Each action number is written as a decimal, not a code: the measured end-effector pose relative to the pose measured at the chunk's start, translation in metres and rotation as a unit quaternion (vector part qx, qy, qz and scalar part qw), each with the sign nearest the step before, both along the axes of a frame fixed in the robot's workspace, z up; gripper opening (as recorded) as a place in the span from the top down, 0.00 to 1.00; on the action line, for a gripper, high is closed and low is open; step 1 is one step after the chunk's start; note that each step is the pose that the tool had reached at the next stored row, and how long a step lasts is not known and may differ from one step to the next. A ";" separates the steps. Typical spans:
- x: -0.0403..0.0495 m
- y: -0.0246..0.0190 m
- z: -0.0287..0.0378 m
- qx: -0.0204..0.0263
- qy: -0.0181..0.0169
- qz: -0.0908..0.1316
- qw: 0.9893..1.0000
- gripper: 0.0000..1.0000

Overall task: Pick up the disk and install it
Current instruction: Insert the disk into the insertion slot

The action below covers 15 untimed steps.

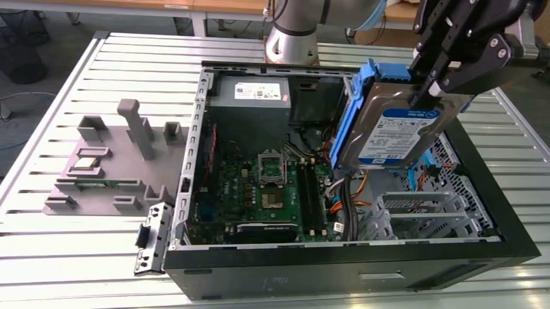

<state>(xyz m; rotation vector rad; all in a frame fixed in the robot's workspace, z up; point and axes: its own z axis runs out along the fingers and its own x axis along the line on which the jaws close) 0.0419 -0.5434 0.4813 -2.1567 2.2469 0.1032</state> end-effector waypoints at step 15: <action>0.0006 -0.0268 -0.0007 0.000 0.000 0.000 1.000 0.65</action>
